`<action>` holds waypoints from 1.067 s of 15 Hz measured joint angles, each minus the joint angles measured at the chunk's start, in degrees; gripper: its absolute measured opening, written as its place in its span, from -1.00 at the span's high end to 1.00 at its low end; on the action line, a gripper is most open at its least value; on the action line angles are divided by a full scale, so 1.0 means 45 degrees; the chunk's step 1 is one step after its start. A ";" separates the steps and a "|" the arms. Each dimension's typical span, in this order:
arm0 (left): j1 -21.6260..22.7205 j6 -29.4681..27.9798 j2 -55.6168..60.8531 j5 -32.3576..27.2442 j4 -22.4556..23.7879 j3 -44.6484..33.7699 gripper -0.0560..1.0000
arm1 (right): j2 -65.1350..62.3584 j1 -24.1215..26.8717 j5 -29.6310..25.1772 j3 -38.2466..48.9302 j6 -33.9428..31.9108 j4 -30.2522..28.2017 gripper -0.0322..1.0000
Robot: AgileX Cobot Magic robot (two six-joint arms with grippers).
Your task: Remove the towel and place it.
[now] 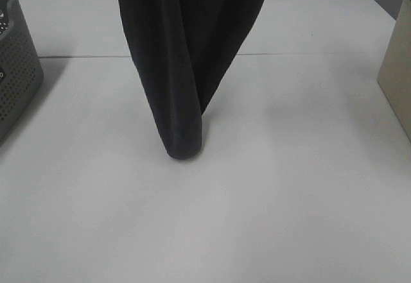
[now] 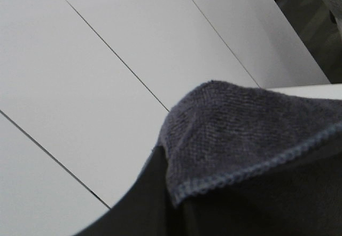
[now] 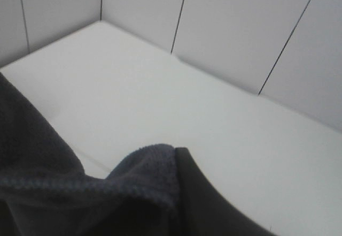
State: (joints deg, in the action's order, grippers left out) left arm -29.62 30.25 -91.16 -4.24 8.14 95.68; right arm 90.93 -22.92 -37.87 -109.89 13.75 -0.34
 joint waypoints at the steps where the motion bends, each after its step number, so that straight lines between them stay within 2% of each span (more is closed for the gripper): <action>1: 0.0076 0.0000 -0.0216 0.1095 -0.0076 0.0000 0.88 | 0.0038 0.0000 0.1057 0.0000 0.0013 -0.0089 0.93; 4: 0.0102 0.0000 -0.0726 0.3578 -0.0153 0.0280 0.88 | 0.0382 0.0000 0.3807 -0.0013 0.0013 -0.0153 0.93; 7: 0.0191 0.0000 -0.1490 0.4202 -0.0204 0.1222 0.88 | 0.0980 0.0000 0.4927 -0.0013 0.0013 -0.0153 0.93; 9: 0.0688 0.0000 -0.2445 0.4304 -0.0471 0.2546 0.88 | 0.1350 0.0000 0.5577 -0.0013 0.0013 -0.0153 0.93; 10: 0.1197 0.0000 -0.3349 0.4304 -0.0917 0.3756 0.88 | 0.1770 0.0000 0.6430 -0.0102 0.0013 -0.0153 0.93; 16: 0.1770 0.0000 -0.5195 0.4775 -0.1019 0.5513 0.88 | 0.3871 0.0000 0.7066 -0.2088 0.0013 -0.0153 0.93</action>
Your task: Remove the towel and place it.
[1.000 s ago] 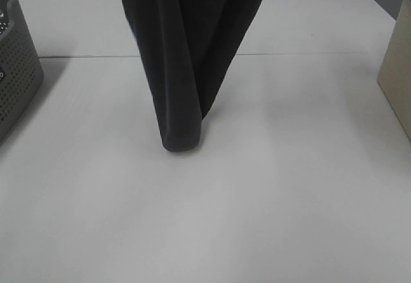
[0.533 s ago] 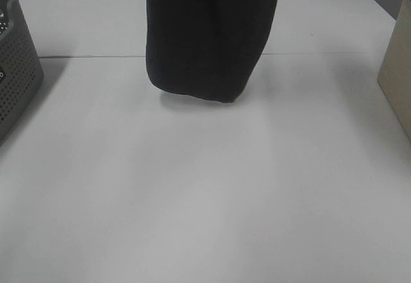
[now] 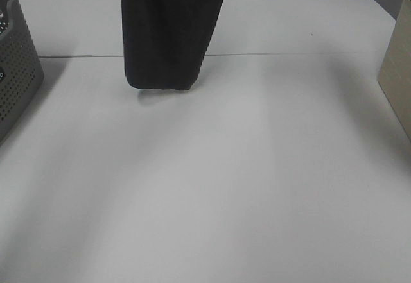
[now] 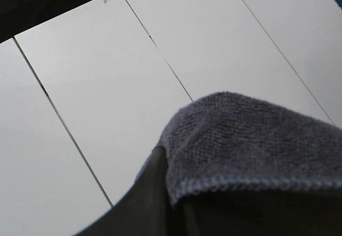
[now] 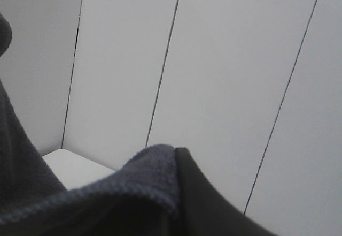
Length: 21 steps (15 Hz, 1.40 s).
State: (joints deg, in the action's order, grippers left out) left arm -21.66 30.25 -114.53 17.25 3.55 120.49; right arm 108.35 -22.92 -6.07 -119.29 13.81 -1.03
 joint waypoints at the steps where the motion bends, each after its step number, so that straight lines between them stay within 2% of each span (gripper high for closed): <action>1: 0.0102 0.0000 -0.0357 0.0293 -0.0013 0.0242 0.88 | 0.0306 0.0000 0.0166 -0.0331 0.0000 0.0000 0.93; 4: 0.0407 0.0000 -0.1528 0.0929 -0.0115 0.1375 0.88 | 0.1095 0.0229 0.0624 -0.1299 0.0000 -0.0013 0.93; 9: 0.0700 -0.0662 -0.4151 0.1133 -0.0204 0.4940 0.88 | 0.2114 0.0598 0.1057 -0.2114 0.0000 -0.0051 0.93; 17: 0.1082 -0.0853 -0.4851 0.0688 -0.0204 0.5233 0.88 | 0.2457 0.0891 0.0586 -0.2114 0.0000 -0.0076 0.93; 21: 0.1095 -0.0866 -0.4851 0.0433 -0.1426 0.5233 0.88 | 0.2457 0.1006 0.0089 -0.2114 0.0000 -0.0076 0.93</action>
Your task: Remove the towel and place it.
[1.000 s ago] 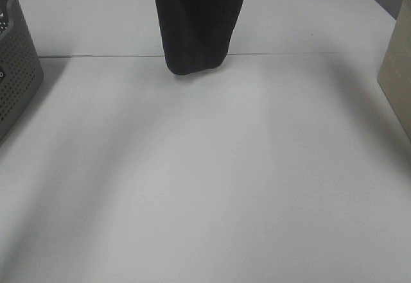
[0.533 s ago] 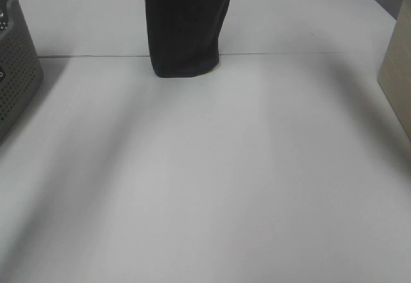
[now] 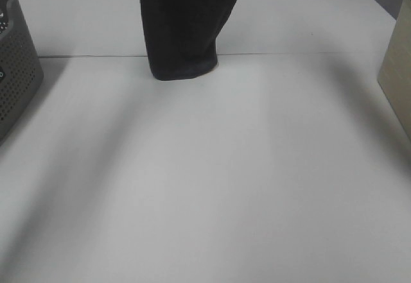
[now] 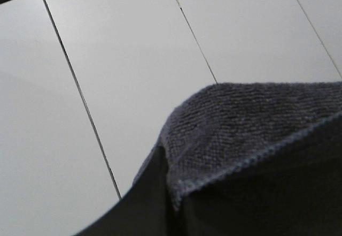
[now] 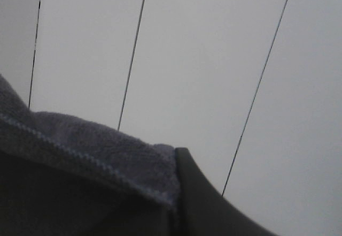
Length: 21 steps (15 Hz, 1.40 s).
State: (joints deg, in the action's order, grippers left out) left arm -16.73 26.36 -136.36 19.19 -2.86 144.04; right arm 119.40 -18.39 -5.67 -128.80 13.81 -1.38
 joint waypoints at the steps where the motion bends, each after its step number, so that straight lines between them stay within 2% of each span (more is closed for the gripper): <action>1: 0.0000 0.0000 0.0000 -0.0076 -0.0178 0.0000 0.88 | 0.0000 0.0000 -0.0025 0.0000 0.0000 0.0000 0.93; 5: -0.0051 -0.0344 0.0000 -0.0700 -0.1197 0.0000 0.88 | -0.0025 0.0242 -0.0115 0.0000 0.0000 0.0000 0.93; 11: -0.0051 -0.0357 0.0216 -0.4558 0.0267 0.0000 0.88 | -0.0089 0.0306 -0.1451 0.0000 0.0000 0.0140 0.93; 14: -0.0051 -0.0357 0.1108 -0.8633 0.0357 0.0013 0.88 | -0.0497 0.0306 -0.3438 0.0000 0.0000 0.0942 0.93; 17: -0.0064 -0.0407 0.2546 -1.2885 0.0637 0.0025 0.88 | -0.1299 0.0306 -0.6010 0.0000 0.0000 0.1732 0.93; 19: -0.0089 -0.0700 0.3221 -1.4757 0.0802 0.0089 0.88 | -0.1821 0.0293 -0.7359 0.0000 0.0013 0.1923 0.93; 21: -0.0089 -0.0751 0.3591 -1.5699 0.0828 0.0102 0.88 | -0.2050 0.0280 -0.7665 0.0000 0.0089 0.2075 0.93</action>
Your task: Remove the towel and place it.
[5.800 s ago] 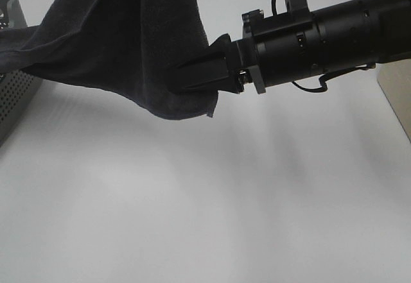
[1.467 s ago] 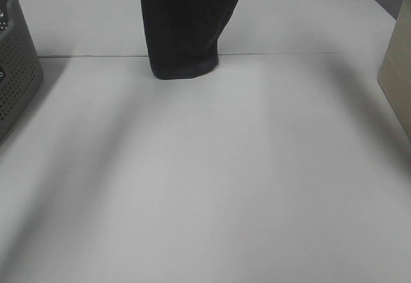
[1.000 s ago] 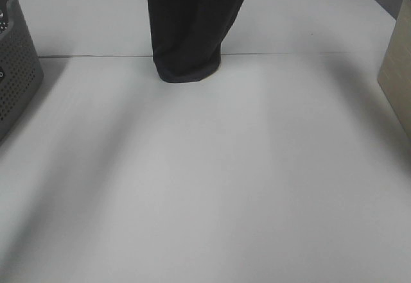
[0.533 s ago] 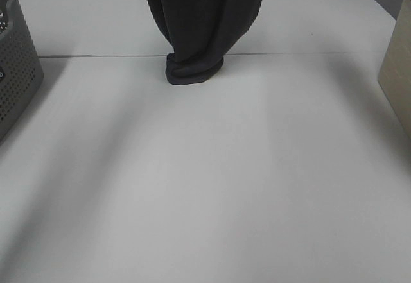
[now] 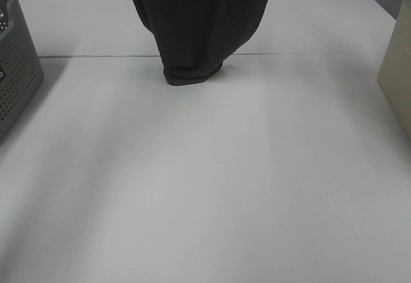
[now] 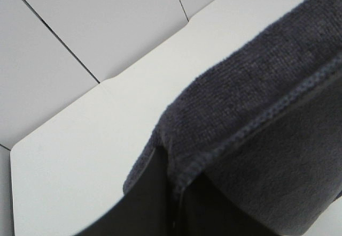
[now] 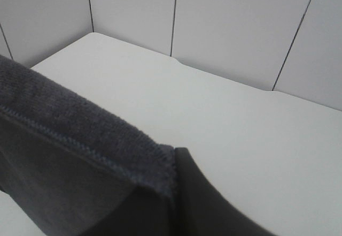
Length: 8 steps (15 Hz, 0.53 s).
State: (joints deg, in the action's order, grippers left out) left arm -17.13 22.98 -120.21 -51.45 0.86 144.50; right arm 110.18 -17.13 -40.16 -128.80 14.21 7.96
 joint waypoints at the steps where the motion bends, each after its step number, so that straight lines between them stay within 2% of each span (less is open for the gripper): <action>1: -0.0013 -0.0013 0.0115 -0.0382 -0.0013 0.0000 0.88 | -0.0076 0.0000 -0.0025 0.0000 0.0013 0.0089 0.93; 3: -0.0076 -0.0331 0.0115 -0.0598 0.0025 0.0038 0.88 | -0.0204 0.0000 0.0204 0.0000 0.0102 0.0153 0.93; 6: -0.0115 -0.1171 0.0115 -0.0509 0.0675 0.0038 0.88 | -0.0204 -0.0013 0.0726 0.0000 0.0242 0.0204 0.93; 8: -0.0127 -0.2177 0.0115 0.0433 0.1146 0.0038 0.88 | -0.0204 -0.0013 0.1719 0.0000 0.0395 0.0242 0.93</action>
State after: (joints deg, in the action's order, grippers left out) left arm -17.70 13.18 -119.69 -49.50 6.02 144.67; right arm 109.26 -17.19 -32.43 -128.80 15.99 9.05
